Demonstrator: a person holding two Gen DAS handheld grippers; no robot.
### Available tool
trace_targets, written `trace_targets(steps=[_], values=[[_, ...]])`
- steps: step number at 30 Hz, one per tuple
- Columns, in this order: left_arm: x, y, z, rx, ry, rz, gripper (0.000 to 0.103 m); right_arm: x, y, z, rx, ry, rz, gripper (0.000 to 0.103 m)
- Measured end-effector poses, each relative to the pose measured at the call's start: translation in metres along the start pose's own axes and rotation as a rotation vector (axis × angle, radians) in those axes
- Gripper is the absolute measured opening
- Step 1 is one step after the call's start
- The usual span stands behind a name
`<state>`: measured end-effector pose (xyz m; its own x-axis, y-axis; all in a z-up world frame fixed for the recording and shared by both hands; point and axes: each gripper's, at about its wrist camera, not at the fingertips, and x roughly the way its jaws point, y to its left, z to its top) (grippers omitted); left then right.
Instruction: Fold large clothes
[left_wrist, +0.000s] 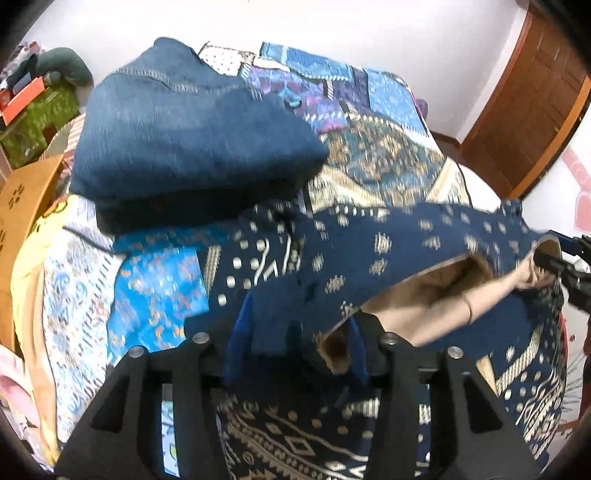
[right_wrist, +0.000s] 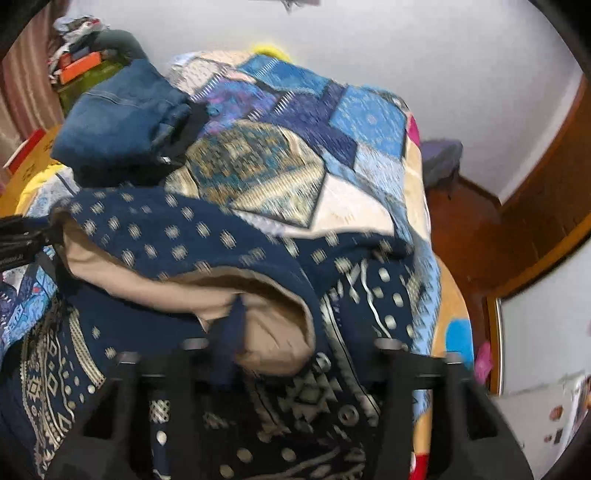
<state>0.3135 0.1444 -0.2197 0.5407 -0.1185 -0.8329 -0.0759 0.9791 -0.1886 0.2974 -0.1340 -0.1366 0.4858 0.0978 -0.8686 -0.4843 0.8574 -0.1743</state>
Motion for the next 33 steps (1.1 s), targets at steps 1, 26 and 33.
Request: trace_targets(steps=[1, 26, 33], values=[[0.002, 0.000, 0.005, 0.000, 0.000, -0.005, 0.048, 0.003, 0.002, 0.003, -0.011, -0.004, -0.003, 0.057], [-0.022, -0.056, 0.042, 0.168, -0.066, -0.122, 0.006, -0.011, -0.022, 0.024, 0.190, -0.049, 0.221, 0.007], [-0.080, -0.068, 0.017, 0.205, -0.107, -0.103, 0.006, -0.053, -0.016, -0.004, 0.189, -0.077, 0.226, 0.007]])
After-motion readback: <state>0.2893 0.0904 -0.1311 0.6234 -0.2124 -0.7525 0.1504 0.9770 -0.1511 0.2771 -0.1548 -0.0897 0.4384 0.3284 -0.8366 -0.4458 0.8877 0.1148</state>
